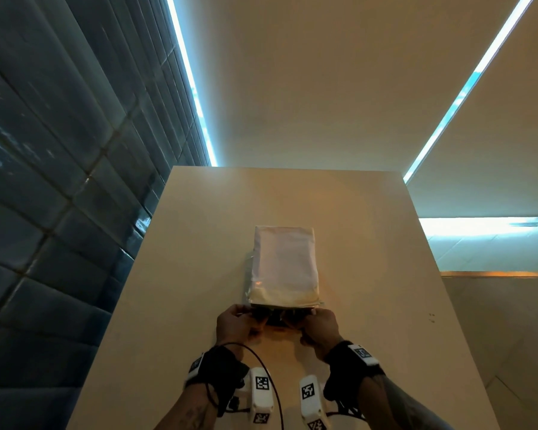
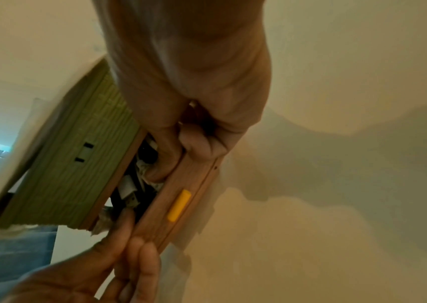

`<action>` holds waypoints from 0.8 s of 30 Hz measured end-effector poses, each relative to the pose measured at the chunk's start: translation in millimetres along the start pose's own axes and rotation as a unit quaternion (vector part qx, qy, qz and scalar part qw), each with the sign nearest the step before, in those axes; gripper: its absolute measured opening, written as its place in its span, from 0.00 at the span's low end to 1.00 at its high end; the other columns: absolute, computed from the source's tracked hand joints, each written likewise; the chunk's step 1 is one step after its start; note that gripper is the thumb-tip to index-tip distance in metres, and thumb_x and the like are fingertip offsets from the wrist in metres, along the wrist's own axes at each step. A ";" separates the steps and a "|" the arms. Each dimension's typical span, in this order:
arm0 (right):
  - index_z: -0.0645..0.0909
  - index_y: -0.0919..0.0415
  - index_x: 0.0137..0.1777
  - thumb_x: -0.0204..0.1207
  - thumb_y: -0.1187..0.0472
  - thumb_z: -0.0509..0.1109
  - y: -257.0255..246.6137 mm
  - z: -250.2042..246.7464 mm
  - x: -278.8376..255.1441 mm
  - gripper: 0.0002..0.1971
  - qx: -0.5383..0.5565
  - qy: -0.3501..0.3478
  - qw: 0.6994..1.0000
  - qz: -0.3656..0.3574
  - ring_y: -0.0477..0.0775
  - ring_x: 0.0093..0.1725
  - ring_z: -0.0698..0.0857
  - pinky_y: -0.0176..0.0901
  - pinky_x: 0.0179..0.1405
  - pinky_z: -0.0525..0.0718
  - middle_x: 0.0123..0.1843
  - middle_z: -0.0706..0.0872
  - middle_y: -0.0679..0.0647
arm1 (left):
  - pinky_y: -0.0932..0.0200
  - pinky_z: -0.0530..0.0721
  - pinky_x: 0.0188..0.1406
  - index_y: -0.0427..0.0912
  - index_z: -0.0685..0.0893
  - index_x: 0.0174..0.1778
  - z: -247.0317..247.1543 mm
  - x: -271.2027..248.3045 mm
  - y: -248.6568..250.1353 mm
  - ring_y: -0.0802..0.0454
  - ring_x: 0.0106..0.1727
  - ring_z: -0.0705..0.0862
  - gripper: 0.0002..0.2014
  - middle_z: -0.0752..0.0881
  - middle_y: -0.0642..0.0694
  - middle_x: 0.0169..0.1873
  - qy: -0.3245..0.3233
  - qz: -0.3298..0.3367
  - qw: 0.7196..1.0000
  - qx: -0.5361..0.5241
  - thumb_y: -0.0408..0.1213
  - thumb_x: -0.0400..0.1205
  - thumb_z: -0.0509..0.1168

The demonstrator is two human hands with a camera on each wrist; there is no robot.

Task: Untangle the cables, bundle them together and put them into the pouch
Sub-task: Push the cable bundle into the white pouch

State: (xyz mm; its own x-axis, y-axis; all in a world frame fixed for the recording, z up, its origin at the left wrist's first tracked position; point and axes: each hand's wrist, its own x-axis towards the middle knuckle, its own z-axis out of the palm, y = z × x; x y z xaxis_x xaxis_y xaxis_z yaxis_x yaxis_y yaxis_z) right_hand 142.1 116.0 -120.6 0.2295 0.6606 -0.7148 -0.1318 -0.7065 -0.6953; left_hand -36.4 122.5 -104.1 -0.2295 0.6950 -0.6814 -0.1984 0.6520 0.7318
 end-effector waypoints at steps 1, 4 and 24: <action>0.74 0.56 0.18 0.54 0.67 0.86 0.0 0.3 0.6 0.20 0.004 -0.003 1.000 0.004 0.50 0.18 0.67 0.38 0.20 0.67 0.20 0.73 0.54 | 0.46 0.83 0.31 0.36 0.81 0.38 0.1 -0.7 1.9 0.46 0.20 0.80 0.12 0.85 0.41 0.22 -0.002 0.002 1.000 -0.001 0.17 0.68 0.74; 0.73 0.58 0.21 0.53 0.67 0.87 -2.3 -0.2 2.4 0.21 0.005 -0.018 1.000 0.022 0.49 0.17 0.65 0.39 0.21 0.65 0.21 0.71 0.56 | 0.48 0.81 0.31 0.36 0.81 0.38 0.1 -0.5 0.7 0.47 0.19 0.80 0.13 0.85 0.41 0.21 -0.002 -0.006 1.000 -0.016 0.16 0.68 0.72; 0.77 0.66 0.38 0.63 0.63 0.77 -14.3 -4.0 5.2 0.11 -0.023 0.000 0.999 -0.026 0.54 0.20 0.77 0.43 0.21 0.79 0.31 0.79 0.60 | 0.57 0.83 0.21 0.34 0.83 0.55 9.2 11.3 5.3 0.39 0.30 0.84 0.16 0.86 0.34 0.37 0.003 0.020 1.000 -0.014 0.18 0.73 0.68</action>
State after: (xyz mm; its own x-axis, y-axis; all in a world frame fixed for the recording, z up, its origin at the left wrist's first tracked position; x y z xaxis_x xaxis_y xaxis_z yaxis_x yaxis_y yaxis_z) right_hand 149.1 128.5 -114.1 0.2343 0.6969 -0.6778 -0.0759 -0.6820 -0.7274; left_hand -31.2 136.6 -108.0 -0.2427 0.7191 -0.6512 -0.2160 0.6144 0.7589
